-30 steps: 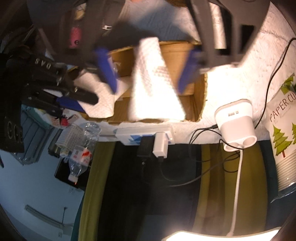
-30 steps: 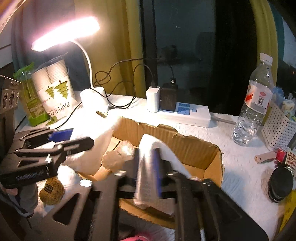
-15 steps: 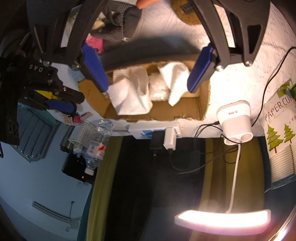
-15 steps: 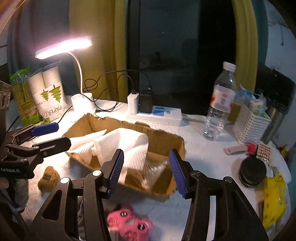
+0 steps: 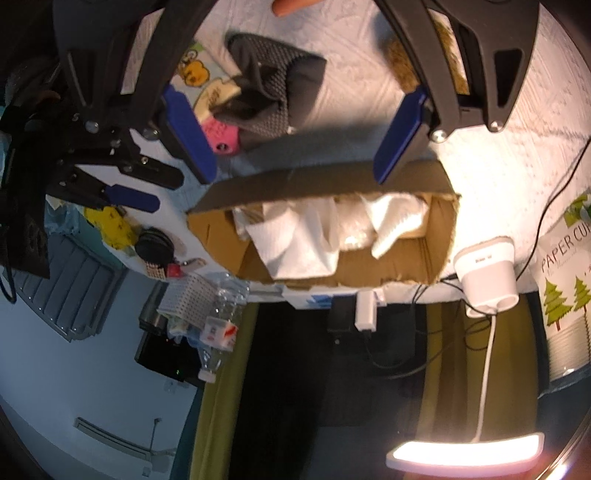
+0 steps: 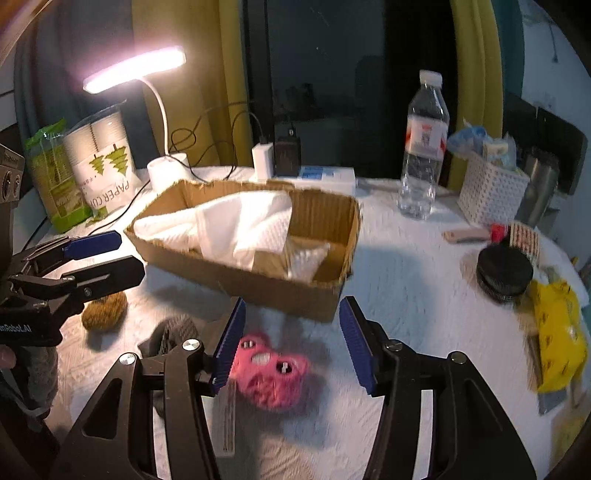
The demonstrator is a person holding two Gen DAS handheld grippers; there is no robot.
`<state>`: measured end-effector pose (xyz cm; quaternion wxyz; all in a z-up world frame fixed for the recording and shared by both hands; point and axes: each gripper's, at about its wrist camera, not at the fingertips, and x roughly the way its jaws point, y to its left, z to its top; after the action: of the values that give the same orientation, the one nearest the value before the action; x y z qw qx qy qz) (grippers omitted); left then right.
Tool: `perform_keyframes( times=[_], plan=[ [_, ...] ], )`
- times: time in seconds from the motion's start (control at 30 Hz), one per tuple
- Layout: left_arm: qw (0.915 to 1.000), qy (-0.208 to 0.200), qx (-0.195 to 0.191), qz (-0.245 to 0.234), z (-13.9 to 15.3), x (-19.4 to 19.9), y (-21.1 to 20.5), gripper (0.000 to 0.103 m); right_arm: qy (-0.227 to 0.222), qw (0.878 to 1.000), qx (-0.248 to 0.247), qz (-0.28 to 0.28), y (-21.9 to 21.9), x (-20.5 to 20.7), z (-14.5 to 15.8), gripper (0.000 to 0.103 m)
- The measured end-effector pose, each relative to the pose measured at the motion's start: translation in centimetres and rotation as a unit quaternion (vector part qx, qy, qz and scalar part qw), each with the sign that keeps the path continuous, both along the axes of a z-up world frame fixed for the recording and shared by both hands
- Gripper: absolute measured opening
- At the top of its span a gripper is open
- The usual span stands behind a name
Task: Organize soft objects
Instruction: 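Grasp the gray dotted glove with the left tool while the right tool grasps the pink plush toy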
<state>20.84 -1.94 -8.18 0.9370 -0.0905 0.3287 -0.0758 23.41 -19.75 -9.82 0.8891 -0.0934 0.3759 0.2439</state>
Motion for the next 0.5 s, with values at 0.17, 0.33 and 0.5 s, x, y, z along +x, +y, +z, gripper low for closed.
perform_keyframes(
  times=[0.17,0.33,0.5],
  plan=[
    [0.9998,0.02,0.002,-0.003,-1.2,-0.5,-0.5,0.088,0.016,1.0,0.008,-0.005,-0.7,-0.7,-1.4,0.057],
    [0.9991,0.042,0.009,-0.005,-2.5,-0.3,-0.9,0.088,0.04,0.999,0.021,-0.002,-0.7,-0.8,-2.7,0.058],
    [0.9979,0.063,0.015,-0.012,-3.8,0.4,-1.4,0.088,0.068,0.997,0.032,0.001,-0.4,-0.3,-4.1,0.058]
  ],
)
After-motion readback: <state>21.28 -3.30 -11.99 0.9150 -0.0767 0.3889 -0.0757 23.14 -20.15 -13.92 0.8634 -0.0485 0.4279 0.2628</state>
